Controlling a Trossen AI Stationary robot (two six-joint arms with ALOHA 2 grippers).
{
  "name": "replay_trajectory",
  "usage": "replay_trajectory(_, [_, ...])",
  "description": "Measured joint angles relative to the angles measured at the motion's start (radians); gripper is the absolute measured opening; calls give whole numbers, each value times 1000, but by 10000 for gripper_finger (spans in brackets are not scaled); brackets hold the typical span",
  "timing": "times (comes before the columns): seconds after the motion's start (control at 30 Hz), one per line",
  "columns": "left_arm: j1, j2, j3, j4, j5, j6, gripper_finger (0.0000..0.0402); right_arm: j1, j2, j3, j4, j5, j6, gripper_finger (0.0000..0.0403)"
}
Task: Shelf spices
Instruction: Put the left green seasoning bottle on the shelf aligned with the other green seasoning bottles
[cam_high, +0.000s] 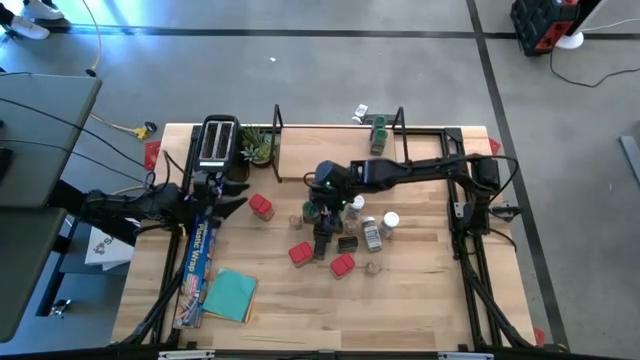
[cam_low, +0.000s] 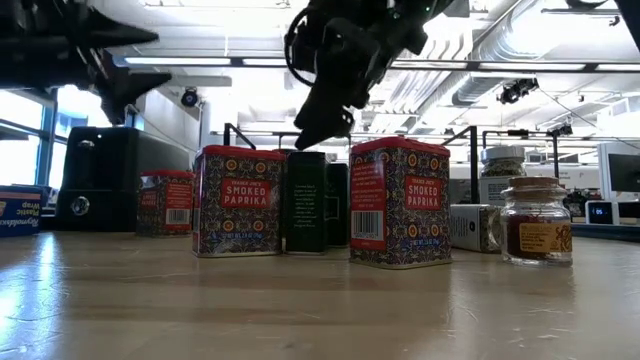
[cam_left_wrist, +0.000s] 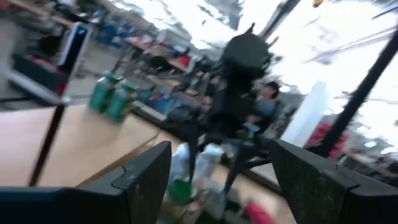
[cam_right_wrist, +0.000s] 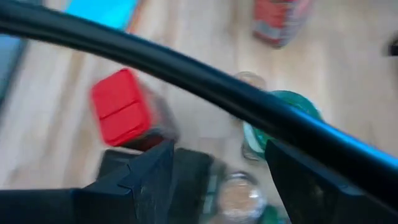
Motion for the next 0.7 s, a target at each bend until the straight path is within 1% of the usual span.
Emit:
replay_trajectory(0.1, [0, 42, 8, -74, -27, -2, 268, 21, -1, 0, -1, 153, -26, 252])
replay_trajectory(0.17, [0, 81, 29, -125, -44, -7, 268, 36, -2, 0, 4, 211, -80, 252])
replay_trajectory(0.23, [0, 125, 52, -154, -60, -3, 268, 52, -7, 2, 22, 230, -132, 252])
replay_trajectory(0.3, [0, 167, 69, -170, -72, 12, 268, 60, -8, 24, 17, 229, -135, 252])
replay_trajectory(0.37, [0, 210, 86, -176, -98, 10, 268, 50, -9, 40, 10, 253, -95, 252])
replay_trajectory(0.47, [0, 279, 102, -177, -135, -33, 268, 24, -9, 47, -21, 344, -30, 252])
replay_trajectory(0.5, [0, 309, 110, -179, -134, -31, 268, 13, -9, 47, -41, 358, -11, 252])
replay_trajectory(0.53, [0, 340, 120, -178, -121, -21, 268, 2, -9, 47, -68, 352, 8, 252])
replay_trajectory(0.6, [0, 408, 142, -173, -79, -7, 268, -23, -5, 43, -102, 303, 30, 252])
replay_trajectory(0.7, [0, 522, 188, -167, -47, -8, 268, -39, 0, 9, -74, 206, 3, 252])
